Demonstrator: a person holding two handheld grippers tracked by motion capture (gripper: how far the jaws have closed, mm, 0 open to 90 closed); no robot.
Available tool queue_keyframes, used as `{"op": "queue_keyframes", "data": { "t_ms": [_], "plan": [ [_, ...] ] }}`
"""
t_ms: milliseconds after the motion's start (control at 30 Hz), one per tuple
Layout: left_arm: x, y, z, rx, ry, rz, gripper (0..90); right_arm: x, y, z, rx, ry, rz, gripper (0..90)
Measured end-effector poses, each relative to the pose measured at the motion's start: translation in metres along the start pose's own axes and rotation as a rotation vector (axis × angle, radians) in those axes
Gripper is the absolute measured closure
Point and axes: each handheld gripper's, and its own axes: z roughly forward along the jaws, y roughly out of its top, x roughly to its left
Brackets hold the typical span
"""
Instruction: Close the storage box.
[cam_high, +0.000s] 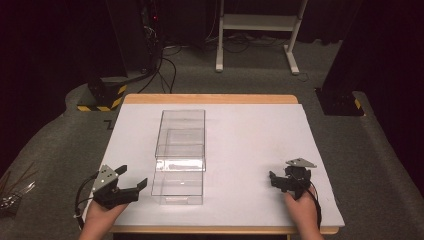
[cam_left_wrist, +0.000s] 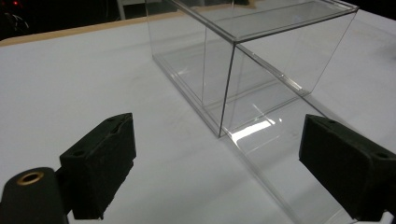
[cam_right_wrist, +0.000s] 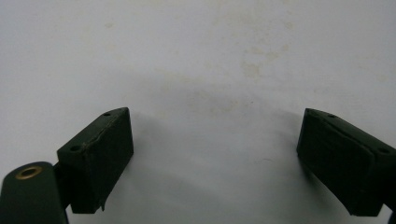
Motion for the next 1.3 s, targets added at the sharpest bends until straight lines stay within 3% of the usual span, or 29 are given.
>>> {"op": "queue_keyframes", "data": {
  "t_ms": [800,1300],
  "plan": [
    [-0.026,0.012,-0.016,-0.074,-0.085,0.004,11.9,0.000,0.000,0.000,0.001,0.002,0.001,10.5],
    [-0.043,0.003,-0.017,-0.065,-0.124,0.014,11.9,0.000,0.000,0.000,0.000,0.002,0.000,10.5]
  ]
}}
